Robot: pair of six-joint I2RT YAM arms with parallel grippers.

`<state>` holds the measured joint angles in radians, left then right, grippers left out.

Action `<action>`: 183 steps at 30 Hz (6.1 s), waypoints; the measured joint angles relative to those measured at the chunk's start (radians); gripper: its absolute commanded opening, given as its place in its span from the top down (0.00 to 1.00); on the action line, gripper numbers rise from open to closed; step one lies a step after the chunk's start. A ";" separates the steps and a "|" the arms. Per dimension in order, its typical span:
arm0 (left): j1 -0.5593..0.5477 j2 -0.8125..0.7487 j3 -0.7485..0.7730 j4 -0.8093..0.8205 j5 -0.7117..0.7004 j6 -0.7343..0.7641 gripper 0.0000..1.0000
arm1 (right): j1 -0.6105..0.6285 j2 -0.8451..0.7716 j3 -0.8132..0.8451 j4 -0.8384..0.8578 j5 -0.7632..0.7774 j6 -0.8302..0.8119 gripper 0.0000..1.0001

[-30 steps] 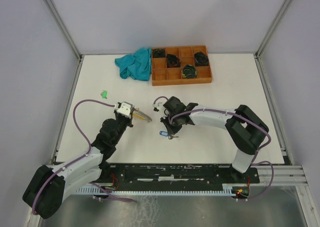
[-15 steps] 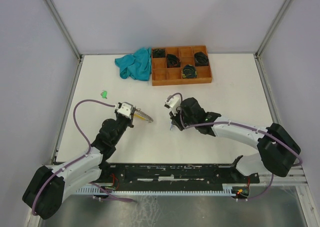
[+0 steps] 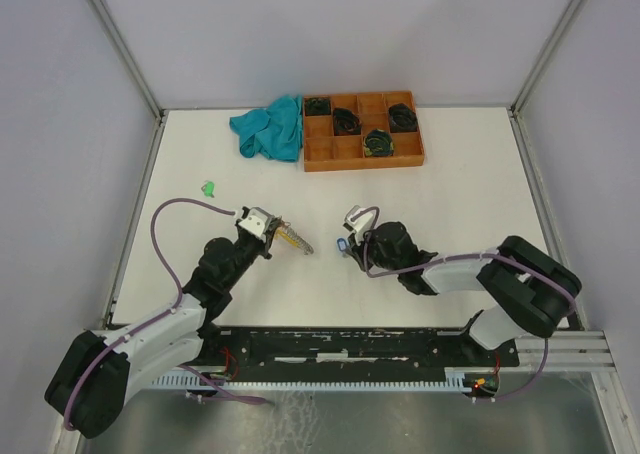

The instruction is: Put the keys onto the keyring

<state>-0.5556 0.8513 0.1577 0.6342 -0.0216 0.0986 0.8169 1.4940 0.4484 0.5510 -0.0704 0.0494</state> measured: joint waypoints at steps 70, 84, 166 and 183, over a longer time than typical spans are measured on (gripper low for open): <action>0.000 0.019 0.013 -0.009 -0.002 0.000 0.97 | -0.108 0.528 1.007 -1.328 -0.229 0.040 0.68; 0.000 0.020 0.013 -0.009 -0.002 0.000 0.97 | -0.108 0.550 1.007 -1.315 -0.245 0.054 0.74; 0.000 -0.003 0.023 -0.009 -0.056 0.000 0.97 | 0.081 0.444 0.884 -1.134 0.002 -0.156 0.68; 0.000 -0.003 0.023 -0.009 -0.056 0.000 0.97 | 0.085 0.463 0.884 -1.132 0.031 -0.172 0.76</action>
<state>-0.5556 0.8486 0.1806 0.6250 -0.0772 0.0986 0.9016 1.9572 1.3327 -0.5812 -0.0399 -0.1223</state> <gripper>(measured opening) 0.043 0.269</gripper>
